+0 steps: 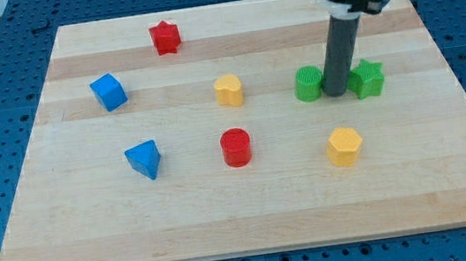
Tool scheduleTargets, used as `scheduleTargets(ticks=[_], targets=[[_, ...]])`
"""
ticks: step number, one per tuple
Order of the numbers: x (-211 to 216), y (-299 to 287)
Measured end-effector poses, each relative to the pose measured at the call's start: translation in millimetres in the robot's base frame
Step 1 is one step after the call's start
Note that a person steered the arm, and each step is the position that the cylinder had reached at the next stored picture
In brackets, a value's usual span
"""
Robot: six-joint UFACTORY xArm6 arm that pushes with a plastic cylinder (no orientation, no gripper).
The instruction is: Slide the green star towards up
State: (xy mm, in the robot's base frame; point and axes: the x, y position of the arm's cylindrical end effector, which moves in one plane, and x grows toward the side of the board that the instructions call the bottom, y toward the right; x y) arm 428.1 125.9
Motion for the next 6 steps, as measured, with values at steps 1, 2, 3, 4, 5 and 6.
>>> scheduleTargets(ticks=[1,2,3,4,5,6], targets=[[21,-7],[17,4],[24,45],[31,49],[17,49],[6,54]])
